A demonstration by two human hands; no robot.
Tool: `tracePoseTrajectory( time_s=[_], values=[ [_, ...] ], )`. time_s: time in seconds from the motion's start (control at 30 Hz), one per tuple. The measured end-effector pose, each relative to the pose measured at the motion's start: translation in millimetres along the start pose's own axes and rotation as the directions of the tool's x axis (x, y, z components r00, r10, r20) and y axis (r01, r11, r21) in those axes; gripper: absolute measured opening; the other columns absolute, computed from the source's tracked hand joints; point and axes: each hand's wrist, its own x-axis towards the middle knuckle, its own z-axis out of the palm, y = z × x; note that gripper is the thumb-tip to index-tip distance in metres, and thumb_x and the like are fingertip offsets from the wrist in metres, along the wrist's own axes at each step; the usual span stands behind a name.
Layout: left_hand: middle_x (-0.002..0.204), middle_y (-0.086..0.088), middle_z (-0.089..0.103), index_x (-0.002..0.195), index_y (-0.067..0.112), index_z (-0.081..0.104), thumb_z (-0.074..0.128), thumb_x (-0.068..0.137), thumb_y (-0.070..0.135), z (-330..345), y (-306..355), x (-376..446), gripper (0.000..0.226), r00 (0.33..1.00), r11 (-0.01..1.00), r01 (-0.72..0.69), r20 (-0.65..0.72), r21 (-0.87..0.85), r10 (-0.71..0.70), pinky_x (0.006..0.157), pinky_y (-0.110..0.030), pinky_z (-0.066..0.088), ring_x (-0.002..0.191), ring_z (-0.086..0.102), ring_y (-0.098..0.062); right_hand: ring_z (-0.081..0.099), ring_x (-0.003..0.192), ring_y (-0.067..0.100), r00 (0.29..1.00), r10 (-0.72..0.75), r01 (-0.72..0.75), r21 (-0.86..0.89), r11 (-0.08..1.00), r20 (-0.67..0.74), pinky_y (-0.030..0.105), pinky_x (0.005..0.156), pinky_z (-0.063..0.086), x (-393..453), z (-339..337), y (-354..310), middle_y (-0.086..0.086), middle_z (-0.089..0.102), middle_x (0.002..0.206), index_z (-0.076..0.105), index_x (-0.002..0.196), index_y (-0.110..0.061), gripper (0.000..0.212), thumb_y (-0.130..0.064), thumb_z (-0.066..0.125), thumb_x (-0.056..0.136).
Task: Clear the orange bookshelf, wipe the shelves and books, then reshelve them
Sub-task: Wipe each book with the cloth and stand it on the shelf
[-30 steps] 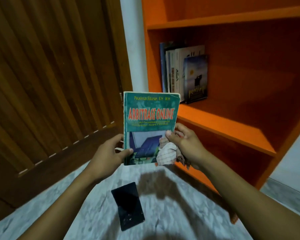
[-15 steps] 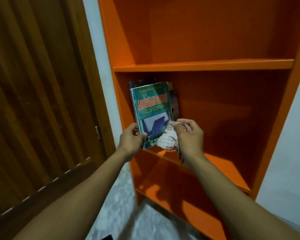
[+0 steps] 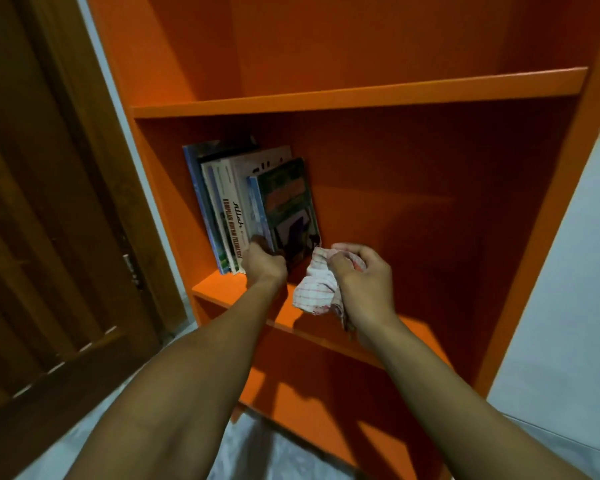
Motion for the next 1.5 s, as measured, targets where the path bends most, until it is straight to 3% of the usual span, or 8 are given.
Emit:
tracePoseTrajectory(
  time_s=[0.3,0.43,0.77,0.97,1.1,1.2,1.33,1.5],
  values=[
    [0.111,-0.019,0.062,0.104,0.006,0.053,0.074,0.083,0.018,-0.9,-4.3,9.8,0.032,0.998,0.994,0.049,-0.037,0.095,-0.046,0.085,-0.047,0.053,0.103,0.059,-0.040,0.069,0.095,0.027,0.999,0.009,-0.007,-0.032,0.999,0.050,0.052,0.084,0.057,-5.9,-1.7,13.0,0.003,0.073,0.095,0.070,0.090,-0.024,0.005,-0.020,0.068,0.087],
    [0.113,-0.019,0.062,0.107,0.007,0.052,0.063,0.088,0.009,-20.1,-8.1,2.1,0.022,0.996,0.983,-0.081,0.039,0.168,0.076,0.080,-0.042,0.049,0.103,0.058,-0.038,0.067,0.092,0.023,0.997,0.037,-0.036,-0.014,0.999,0.075,0.039,0.080,0.054,-17.7,0.4,6.3,0.004,0.070,0.096,0.068,0.097,-0.013,0.006,-0.012,0.067,0.091],
    [0.092,-0.007,0.066,0.100,0.017,0.054,0.050,0.094,0.011,-143.5,-78.0,-51.0,0.009,0.951,0.920,-0.308,0.055,0.243,0.304,0.070,-0.039,0.049,0.080,0.062,-0.026,0.069,0.101,0.026,0.934,0.192,-0.235,0.111,0.966,0.302,0.047,0.094,0.056,-83.7,59.6,-4.1,0.009,0.073,0.107,0.069,0.109,-0.010,0.025,-0.013,0.070,0.084],
    [0.105,-0.007,0.063,0.112,0.011,0.056,0.055,0.095,0.011,-222.8,-197.2,-113.3,0.017,0.998,0.958,-0.028,0.069,0.287,0.009,0.068,-0.025,0.044,0.089,0.059,-0.021,0.066,0.084,0.039,0.712,0.520,-0.617,0.066,0.785,0.473,0.040,0.068,0.055,-143.6,88.6,37.9,0.030,0.067,0.104,0.065,0.112,0.008,0.025,-0.006,0.067,0.091],
    [0.130,-0.016,0.056,0.130,0.009,0.050,0.059,0.091,0.005,-246.8,-290.3,-156.4,0.040,0.948,0.888,0.271,0.057,0.371,-0.313,0.093,-0.034,0.045,0.115,0.057,-0.032,0.053,0.081,0.044,0.566,0.656,-0.718,-0.091,0.690,0.500,0.043,0.054,0.047,-171.3,107.4,60.0,0.040,0.056,0.104,0.054,0.123,0.004,0.038,-0.010,0.069,0.090],
    [0.142,-0.021,0.046,0.142,0.009,0.041,0.058,0.091,0.005,-252.7,-341.2,-180.4,0.054,0.884,0.804,0.393,0.059,0.447,-0.464,0.101,-0.039,0.044,0.123,0.053,-0.036,0.052,0.083,0.046,0.506,0.672,-0.755,-0.099,0.648,0.540,0.046,0.061,0.048,-178.3,125.8,75.2,0.045,0.046,0.129,0.052,0.127,-0.001,0.039,-0.011,0.066,0.092],
    [0.141,-0.020,0.050,0.146,0.011,0.040,0.057,0.093,0.009,-253.1,-390.9,-195.3,0.055,0.849,0.752,0.403,0.094,0.521,-0.520,0.101,-0.041,0.044,0.123,0.054,-0.037,0.044,0.122,0.061,0.433,0.711,-0.789,-0.149,0.596,0.554,0.065,0.097,0.046,-186.6,138.6,98.3,0.041,0.040,0.138,0.057,0.118,-0.001,0.027,-0.010,0.064,0.094],
    [0.103,-0.015,0.069,0.110,0.010,0.065,0.052,0.097,0.010,-247.2,-416.5,-201.3,0.019,0.879,0.777,0.419,0.004,0.469,-0.477,0.071,-0.029,0.042,0.087,0.060,-0.027,0.074,0.092,0.036,0.430,0.723,-0.800,-0.144,0.583,0.541,0.041,0.079,0.061,-186.5,136.5,112.0,0.023,0.072,0.109,0.058,0.121,-0.001,0.025,-0.008,0.059,0.097]
  ],
)
